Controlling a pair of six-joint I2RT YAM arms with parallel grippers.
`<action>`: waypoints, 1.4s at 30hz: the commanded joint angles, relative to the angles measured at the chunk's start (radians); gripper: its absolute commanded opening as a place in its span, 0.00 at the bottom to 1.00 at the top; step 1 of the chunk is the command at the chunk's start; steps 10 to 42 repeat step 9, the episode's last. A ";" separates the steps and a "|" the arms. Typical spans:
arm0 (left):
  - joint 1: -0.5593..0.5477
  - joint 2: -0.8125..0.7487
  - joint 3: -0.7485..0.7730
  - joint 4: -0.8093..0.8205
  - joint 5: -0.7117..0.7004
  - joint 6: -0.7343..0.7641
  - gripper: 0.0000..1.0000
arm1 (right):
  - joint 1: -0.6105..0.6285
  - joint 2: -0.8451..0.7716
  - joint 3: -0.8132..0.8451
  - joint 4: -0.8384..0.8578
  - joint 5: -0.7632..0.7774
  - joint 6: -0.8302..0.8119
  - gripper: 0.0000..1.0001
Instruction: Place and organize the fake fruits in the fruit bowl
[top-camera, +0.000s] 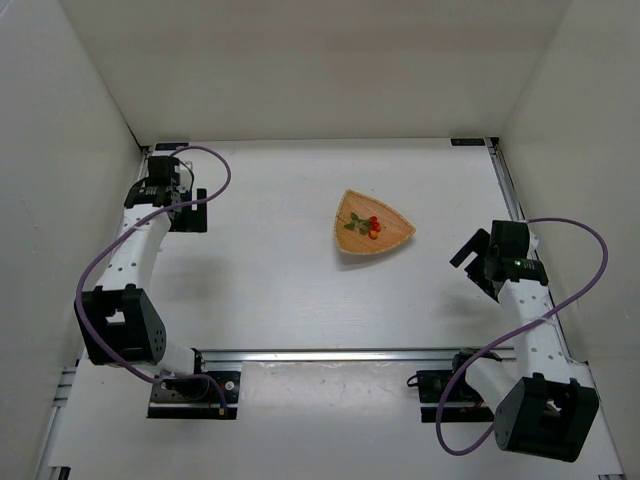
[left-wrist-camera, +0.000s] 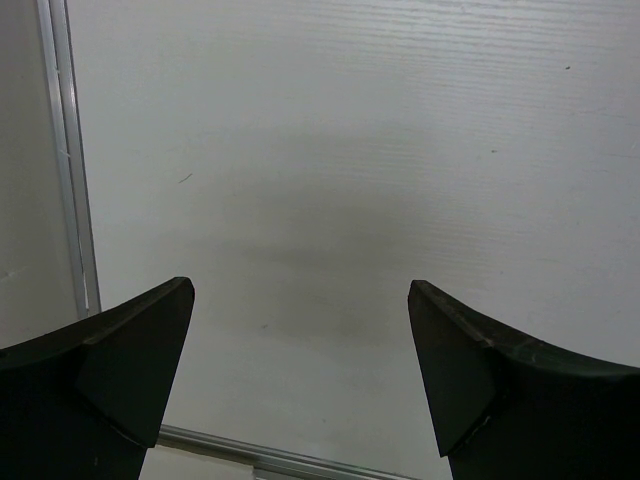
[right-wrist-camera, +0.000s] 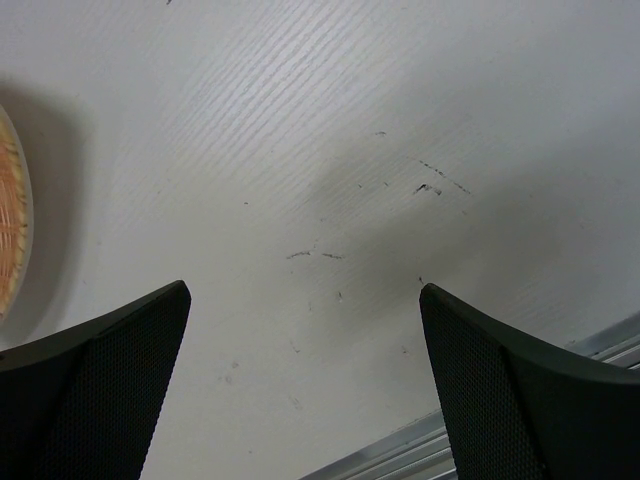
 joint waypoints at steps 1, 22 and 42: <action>0.002 -0.053 -0.010 -0.004 0.010 -0.008 0.99 | -0.004 -0.016 0.003 0.018 -0.012 -0.002 1.00; 0.002 -0.053 -0.010 -0.004 0.010 -0.008 0.99 | -0.004 -0.045 -0.015 0.036 -0.021 -0.002 1.00; 0.002 -0.053 -0.010 -0.004 0.010 -0.008 0.99 | -0.004 -0.045 -0.015 0.036 -0.021 -0.002 1.00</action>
